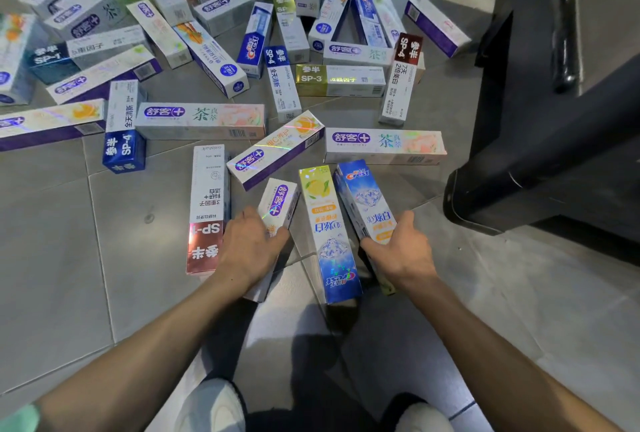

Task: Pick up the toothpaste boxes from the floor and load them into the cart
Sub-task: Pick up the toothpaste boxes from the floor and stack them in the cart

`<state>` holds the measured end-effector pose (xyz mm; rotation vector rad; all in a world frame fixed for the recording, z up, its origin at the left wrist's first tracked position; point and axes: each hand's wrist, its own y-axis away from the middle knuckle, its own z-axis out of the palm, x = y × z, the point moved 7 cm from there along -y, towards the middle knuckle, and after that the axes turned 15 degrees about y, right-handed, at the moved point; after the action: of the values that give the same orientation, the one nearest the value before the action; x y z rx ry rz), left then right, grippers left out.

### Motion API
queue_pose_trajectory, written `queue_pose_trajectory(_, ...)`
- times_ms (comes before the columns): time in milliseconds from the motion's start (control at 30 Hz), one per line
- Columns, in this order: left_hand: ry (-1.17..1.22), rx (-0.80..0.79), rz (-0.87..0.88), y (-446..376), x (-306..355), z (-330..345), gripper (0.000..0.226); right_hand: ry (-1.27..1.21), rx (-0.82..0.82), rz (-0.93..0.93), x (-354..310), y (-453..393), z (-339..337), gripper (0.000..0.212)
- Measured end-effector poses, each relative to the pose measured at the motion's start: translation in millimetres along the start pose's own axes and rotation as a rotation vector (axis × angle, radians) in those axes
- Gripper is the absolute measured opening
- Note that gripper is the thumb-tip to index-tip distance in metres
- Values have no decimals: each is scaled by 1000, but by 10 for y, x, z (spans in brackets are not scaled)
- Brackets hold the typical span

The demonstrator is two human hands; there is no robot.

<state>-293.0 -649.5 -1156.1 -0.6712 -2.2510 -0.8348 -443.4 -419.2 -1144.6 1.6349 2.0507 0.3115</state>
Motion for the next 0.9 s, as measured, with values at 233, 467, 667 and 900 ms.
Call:
queue_pose_trajectory(233, 350, 98, 49, 210, 499, -349, 41, -192, 2, -76, -310, 275, -456, 51)
queue_pose_trajectory(467, 672, 89, 153, 982, 2202, -1797, 46, -464, 31, -256, -1175, 1413, -2413, 52)
queue_pose_trajectory(667, 839, 194, 247, 2340, 4187, -3907, 63, -748, -125, -431, -2445, 2951, -4816, 55)
queue_pose_trajectory(900, 1039, 406, 316, 4105, 5572, -6085, 55, -828, -282, -636, -3653, 4920, -6725, 78)
